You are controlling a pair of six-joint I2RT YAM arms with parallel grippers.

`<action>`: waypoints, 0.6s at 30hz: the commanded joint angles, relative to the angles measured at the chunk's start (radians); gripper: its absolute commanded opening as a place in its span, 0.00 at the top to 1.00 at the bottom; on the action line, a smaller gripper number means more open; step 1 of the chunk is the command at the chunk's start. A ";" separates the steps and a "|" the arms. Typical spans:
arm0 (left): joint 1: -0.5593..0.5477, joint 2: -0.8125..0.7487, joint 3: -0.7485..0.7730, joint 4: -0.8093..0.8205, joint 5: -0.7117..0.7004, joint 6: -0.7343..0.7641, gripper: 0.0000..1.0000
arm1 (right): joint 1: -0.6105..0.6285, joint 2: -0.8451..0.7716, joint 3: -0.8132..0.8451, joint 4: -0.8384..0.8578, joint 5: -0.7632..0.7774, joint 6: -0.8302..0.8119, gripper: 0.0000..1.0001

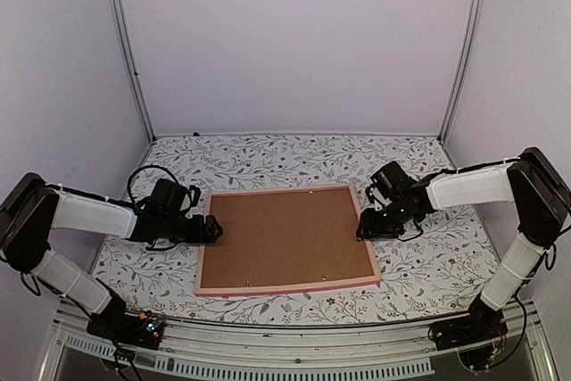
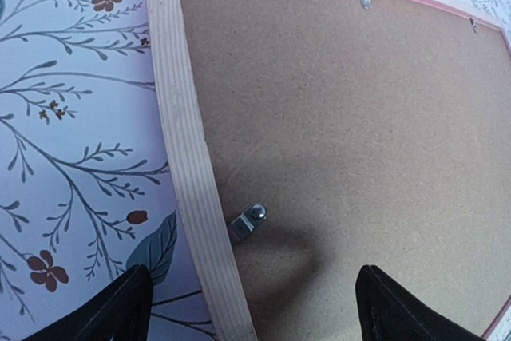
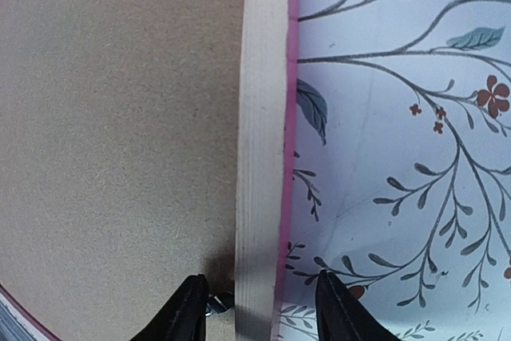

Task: Put the photo into the frame
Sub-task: Press the fastener onto the backboard.

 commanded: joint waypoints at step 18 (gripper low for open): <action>-0.052 -0.065 -0.089 0.056 0.117 -0.125 0.53 | -0.005 -0.015 0.009 -0.029 -0.050 0.029 0.47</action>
